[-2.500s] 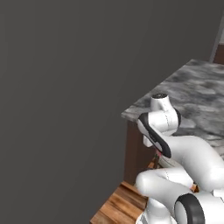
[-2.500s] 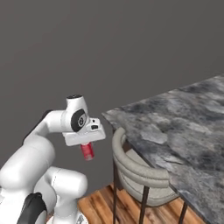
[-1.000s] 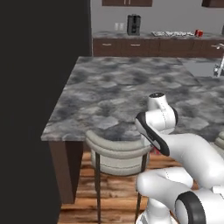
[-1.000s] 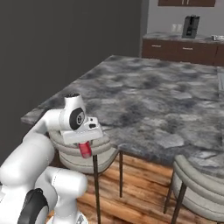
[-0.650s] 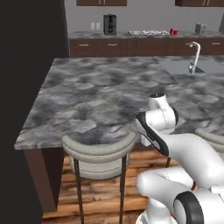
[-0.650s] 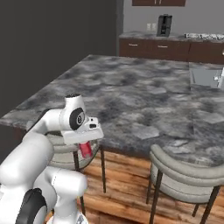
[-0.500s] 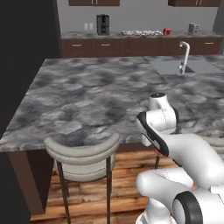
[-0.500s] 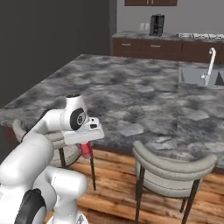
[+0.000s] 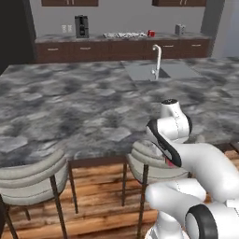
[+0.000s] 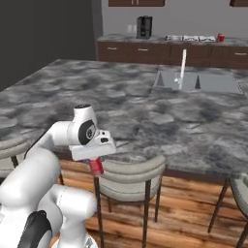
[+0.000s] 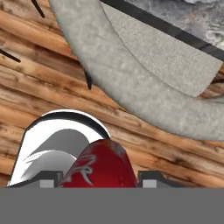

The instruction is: Four empty soda cans are scattered around the kitchen. Gather all the cans and cluster them next to the stove for recycling.

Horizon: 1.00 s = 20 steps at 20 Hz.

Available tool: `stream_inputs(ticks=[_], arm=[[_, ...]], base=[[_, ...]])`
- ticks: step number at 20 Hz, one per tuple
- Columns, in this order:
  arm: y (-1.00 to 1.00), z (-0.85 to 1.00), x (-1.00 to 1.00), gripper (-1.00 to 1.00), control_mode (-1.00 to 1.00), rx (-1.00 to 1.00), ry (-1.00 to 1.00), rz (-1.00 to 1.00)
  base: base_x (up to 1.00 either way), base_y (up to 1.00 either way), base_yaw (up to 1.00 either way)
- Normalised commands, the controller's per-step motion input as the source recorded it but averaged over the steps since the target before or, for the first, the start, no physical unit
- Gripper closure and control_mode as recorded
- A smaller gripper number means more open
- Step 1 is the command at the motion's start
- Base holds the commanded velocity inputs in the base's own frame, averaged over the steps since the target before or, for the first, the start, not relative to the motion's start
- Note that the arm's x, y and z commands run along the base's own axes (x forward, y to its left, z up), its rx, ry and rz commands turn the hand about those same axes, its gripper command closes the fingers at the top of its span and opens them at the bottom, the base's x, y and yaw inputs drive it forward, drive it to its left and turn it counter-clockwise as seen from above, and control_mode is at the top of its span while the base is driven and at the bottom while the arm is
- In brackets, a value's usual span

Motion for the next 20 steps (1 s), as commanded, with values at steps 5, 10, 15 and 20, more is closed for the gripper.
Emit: stream_inputs(ticks=[5, 10, 15, 20], arm=[[0.00, 0.00, 0.00, 1.00, 1.00, 0.00, 0.00, 0.00], [0.00, 0.00, 0.00, 1.00, 1.00, 0.00, 0.00, 0.00], [0.00, 0.00, 0.00, 1.00, 1.00, 0.00, 0.00, 0.00], [0.00, 0.00, 0.00, 1.00, 1.00, 0.00, 0.00, 0.00]], base=[[-0.01, -0.97, -0.19], [-0.01, -0.96, -0.18], [0.00, -0.95, -0.13], [0.00, -0.98, -0.12]])
